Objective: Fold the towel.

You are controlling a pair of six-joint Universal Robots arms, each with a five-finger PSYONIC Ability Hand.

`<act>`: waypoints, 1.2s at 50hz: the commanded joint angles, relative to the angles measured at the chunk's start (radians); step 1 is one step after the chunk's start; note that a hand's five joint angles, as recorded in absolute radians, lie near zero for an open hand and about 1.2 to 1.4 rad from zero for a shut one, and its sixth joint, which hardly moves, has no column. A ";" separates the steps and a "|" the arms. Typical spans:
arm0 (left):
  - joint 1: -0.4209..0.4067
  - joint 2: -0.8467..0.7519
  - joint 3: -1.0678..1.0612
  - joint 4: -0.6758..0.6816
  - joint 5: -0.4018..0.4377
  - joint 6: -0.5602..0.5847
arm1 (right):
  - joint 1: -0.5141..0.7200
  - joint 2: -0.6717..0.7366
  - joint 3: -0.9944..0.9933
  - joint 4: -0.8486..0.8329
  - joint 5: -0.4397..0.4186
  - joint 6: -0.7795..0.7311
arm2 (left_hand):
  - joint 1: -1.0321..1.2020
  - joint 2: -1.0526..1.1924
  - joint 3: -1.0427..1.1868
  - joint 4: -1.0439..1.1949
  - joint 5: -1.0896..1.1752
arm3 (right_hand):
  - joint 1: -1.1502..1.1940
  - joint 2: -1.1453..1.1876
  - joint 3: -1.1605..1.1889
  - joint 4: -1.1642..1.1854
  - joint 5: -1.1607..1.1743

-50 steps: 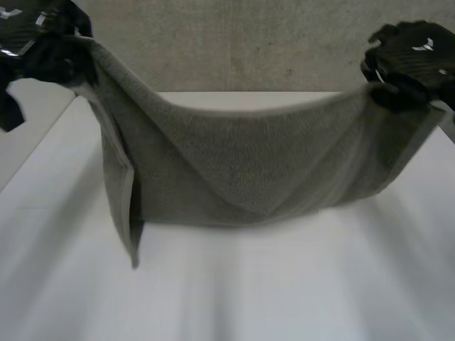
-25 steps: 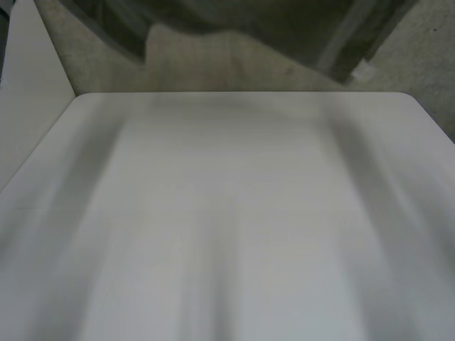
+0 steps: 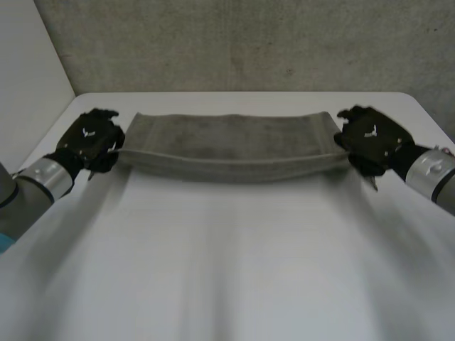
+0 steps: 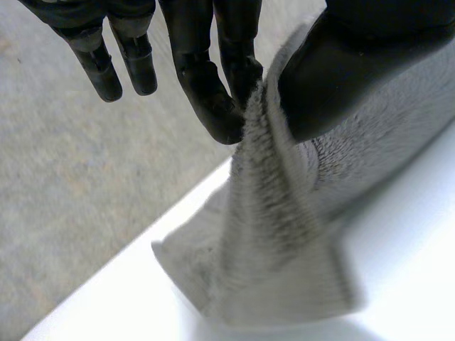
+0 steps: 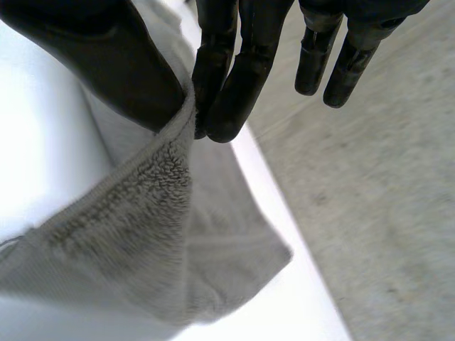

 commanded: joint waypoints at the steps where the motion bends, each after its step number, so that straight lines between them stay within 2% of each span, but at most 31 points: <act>1: 0.024 0.004 -0.061 -0.020 0.020 0.098 | -0.009 0.000 0.097 0.037 -0.014 -0.069 | 0.081 0.043 -0.049 -0.055 0.041 | 0.100 0.054 -0.041 -0.067 0.062; 6: 0.022 0.052 -0.087 -0.061 0.030 0.096 | -0.012 -0.041 0.135 0.070 -0.068 -0.093 | 0.081 0.043 -0.049 -0.055 0.041 | 0.100 0.054 -0.041 -0.067 0.062; 8: 0.025 0.125 -0.104 -0.090 0.032 0.096 | -0.018 -0.074 0.145 0.098 -0.087 -0.094 | 0.081 0.043 -0.049 -0.055 0.041 | 0.100 0.054 -0.041 -0.067 0.062; 16: 0.027 0.297 -0.138 -0.159 0.033 0.080 | -0.067 -0.173 0.171 0.287 -0.189 -0.100 | 0.081 0.043 -0.049 -0.055 0.041 | 0.100 0.054 -0.041 -0.067 0.062; 18: 0.028 0.324 -0.149 -0.173 0.033 0.080 | -0.104 -0.209 0.181 0.365 -0.249 -0.123 | 0.081 0.043 -0.049 -0.055 0.041 | 0.100 0.054 -0.041 -0.067 0.062; 24: 0.048 0.417 -0.216 -0.212 0.101 0.083 | -0.159 -0.265 0.211 0.517 -0.335 -0.226 | 0.081 0.043 -0.049 -0.055 0.041 | 0.100 0.054 -0.041 -0.067 0.062; 26: 0.054 0.436 -0.231 -0.221 0.121 0.083 | -0.173 -0.296 0.223 0.662 -0.378 -0.310 | 0.081 0.043 -0.049 -0.055 0.041 | 0.100 0.054 -0.041 -0.067 0.062; 27: 0.056 0.458 -0.245 -0.235 0.137 0.083 | -0.173 -0.296 0.223 0.663 -0.378 -0.310 | 0.081 0.043 -0.049 -0.055 0.041 | 0.100 0.054 -0.041 -0.067 0.062; 29: 0.056 0.479 -0.261 -0.251 0.148 0.084 | -0.176 -0.317 0.244 0.815 -0.407 -0.423 | 0.081 0.043 -0.049 -0.055 0.041 | 0.100 0.054 -0.041 -0.067 0.062; 30: 0.056 0.501 -0.273 -0.268 0.156 0.086 | -0.176 -0.318 0.244 0.816 -0.407 -0.424 | 0.081 0.043 -0.049 -0.055 0.041 | 0.100 0.054 -0.041 -0.067 0.062; 32: 0.058 0.521 -0.284 -0.287 0.161 0.089 | -0.174 -0.333 0.287 0.964 -0.403 -0.560 | 0.081 0.043 -0.049 -0.055 0.041 | 0.100 0.054 -0.041 -0.067 0.062; 33: 0.059 0.541 -0.296 -0.302 0.165 0.090 | -0.174 -0.333 0.287 0.965 -0.403 -0.560 | 0.081 0.043 -0.049 -0.055 0.041 | 0.100 0.054 -0.041 -0.067 0.062; 34: 0.059 0.541 -0.296 -0.302 0.165 0.090 | -0.176 -0.336 0.315 1.035 -0.401 -0.635 | 0.081 0.043 -0.049 -0.055 0.041 | 0.100 0.054 -0.041 -0.067 0.062; 35: 0.062 0.559 -0.302 -0.311 0.170 0.090 | -0.176 -0.336 0.315 1.035 -0.401 -0.636 | 0.081 0.043 -0.049 -0.055 0.041 | 0.100 0.054 -0.041 -0.067 0.062; 37: 0.073 0.575 -0.305 -0.317 0.176 0.090 | -0.171 -0.336 0.370 1.164 -0.383 -0.784 | 0.081 0.043 -0.049 -0.055 0.041 | 0.100 0.054 -0.041 -0.067 0.062; 38: 0.073 0.575 -0.305 -0.317 0.176 0.090 | -0.171 -0.336 0.370 1.164 -0.383 -0.784 | 0.081 0.043 -0.049 -0.055 0.041 | 0.100 0.054 -0.041 -0.067 0.062; 41: 0.131 0.581 -0.291 -0.319 0.199 0.090 | -0.159 -0.328 0.410 1.304 -0.354 -0.931 | 0.081 0.043 -0.049 -0.055 0.041 | 0.100 0.054 -0.041 -0.067 0.062; 45: 0.146 0.566 -0.269 -0.311 0.205 0.089 | -0.161 -0.319 0.369 1.322 -0.370 -0.941 | 0.081 0.043 -0.049 -0.055 0.041 | 0.100 0.054 -0.041 -0.067 0.062; 47: 0.148 0.544 -0.253 -0.308 0.204 0.086 | -0.161 -0.266 0.271 1.318 -0.450 -0.916 | 0.081 0.043 -0.049 -0.055 0.041 | 0.100 0.054 -0.041 -0.067 0.062; 49: 0.145 0.465 -0.210 -0.310 0.191 0.093 | -0.159 -0.226 0.225 1.322 -0.479 -0.892 | 0.081 0.043 -0.049 -0.055 0.041 | 0.100 0.054 -0.041 -0.067 0.062; 55: 0.131 0.389 -0.147 -0.321 0.176 0.084 | -0.173 -0.160 0.099 1.318 -0.479 -0.820 | 0.081 0.043 -0.049 -0.055 0.041 | 0.100 0.054 -0.041 -0.067 0.062; 60: 0.125 0.395 -0.126 -0.322 0.113 0.072 | -0.220 -0.161 0.015 1.318 -0.472 -0.780 | 0.081 0.043 -0.049 -0.055 0.041 | 0.100 0.054 -0.041 -0.067 0.062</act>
